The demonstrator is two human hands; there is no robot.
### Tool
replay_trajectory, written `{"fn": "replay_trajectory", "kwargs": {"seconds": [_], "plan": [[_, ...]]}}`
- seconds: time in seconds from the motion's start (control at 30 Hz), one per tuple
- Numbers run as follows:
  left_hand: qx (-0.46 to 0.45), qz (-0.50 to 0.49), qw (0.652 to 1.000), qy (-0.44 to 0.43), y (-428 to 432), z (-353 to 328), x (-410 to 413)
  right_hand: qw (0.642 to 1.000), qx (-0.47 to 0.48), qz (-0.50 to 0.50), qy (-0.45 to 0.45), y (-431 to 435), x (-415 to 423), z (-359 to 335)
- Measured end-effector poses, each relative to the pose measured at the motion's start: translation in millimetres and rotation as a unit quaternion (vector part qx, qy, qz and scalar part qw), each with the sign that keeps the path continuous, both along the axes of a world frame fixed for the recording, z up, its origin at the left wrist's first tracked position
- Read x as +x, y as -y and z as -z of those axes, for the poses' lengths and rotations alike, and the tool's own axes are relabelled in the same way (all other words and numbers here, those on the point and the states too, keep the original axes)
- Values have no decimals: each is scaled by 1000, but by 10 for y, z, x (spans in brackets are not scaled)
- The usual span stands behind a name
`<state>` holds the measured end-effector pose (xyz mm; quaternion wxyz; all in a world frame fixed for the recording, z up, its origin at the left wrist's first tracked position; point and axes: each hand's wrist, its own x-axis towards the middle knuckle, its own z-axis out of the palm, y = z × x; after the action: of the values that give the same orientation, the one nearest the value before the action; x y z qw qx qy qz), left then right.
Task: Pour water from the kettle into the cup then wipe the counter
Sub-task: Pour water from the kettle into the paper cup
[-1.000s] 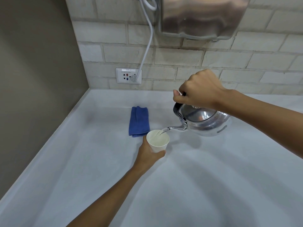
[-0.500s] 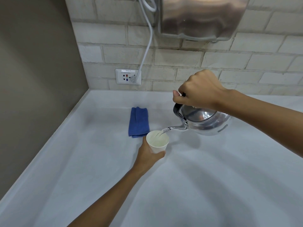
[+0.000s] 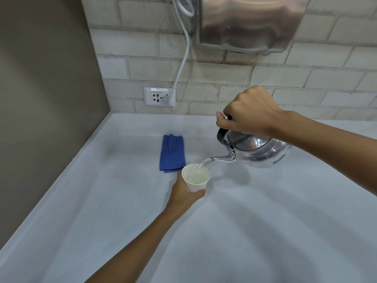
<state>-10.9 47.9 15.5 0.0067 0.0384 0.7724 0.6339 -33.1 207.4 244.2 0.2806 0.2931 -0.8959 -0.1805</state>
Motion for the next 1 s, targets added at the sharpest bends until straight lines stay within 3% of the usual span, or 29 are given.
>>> {"fn": "replay_trajectory", "kwargs": {"seconds": [1.0], "plan": [[4, 4, 1000, -5, 2, 24, -11, 1000, 5, 20, 3, -57, -5, -46]]}}
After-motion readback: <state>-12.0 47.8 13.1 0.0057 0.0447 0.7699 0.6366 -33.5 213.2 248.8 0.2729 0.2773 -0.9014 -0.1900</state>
